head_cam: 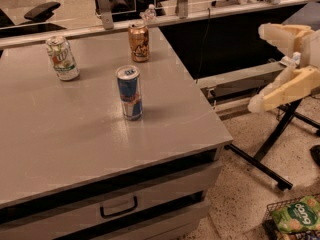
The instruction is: Knock redbull can over
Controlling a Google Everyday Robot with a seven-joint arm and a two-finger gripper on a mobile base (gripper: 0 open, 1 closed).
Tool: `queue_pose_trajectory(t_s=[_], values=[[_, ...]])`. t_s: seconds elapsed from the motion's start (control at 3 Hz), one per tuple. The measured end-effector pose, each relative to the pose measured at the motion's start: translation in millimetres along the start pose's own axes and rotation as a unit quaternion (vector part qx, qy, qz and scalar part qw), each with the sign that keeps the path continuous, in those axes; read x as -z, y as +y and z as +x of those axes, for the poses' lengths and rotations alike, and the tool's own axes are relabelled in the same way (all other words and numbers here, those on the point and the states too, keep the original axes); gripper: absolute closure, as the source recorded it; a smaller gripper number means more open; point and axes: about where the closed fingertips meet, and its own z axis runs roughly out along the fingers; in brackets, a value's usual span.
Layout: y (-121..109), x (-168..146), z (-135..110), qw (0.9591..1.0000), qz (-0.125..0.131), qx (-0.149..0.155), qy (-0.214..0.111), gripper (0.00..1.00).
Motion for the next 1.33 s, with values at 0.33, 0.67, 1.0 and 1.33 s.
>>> queue_pose_trajectory(t_s=[0.33, 0.67, 1.0, 1.33], values=[[0.2, -2.4, 0.6, 1.0, 0.0, 0.0, 0.0, 0.0], [0.9, -6.2, 5.3, 1.0, 0.007, -0.005, 0.003, 0.0], [-0.2, -30.3, 15.7, 0.9998, 0.008, -0.01, -0.015, 0.0], [-0.2, -65.9, 27.5, 0.9993, 0.004, -0.01, -0.036, 0.0]])
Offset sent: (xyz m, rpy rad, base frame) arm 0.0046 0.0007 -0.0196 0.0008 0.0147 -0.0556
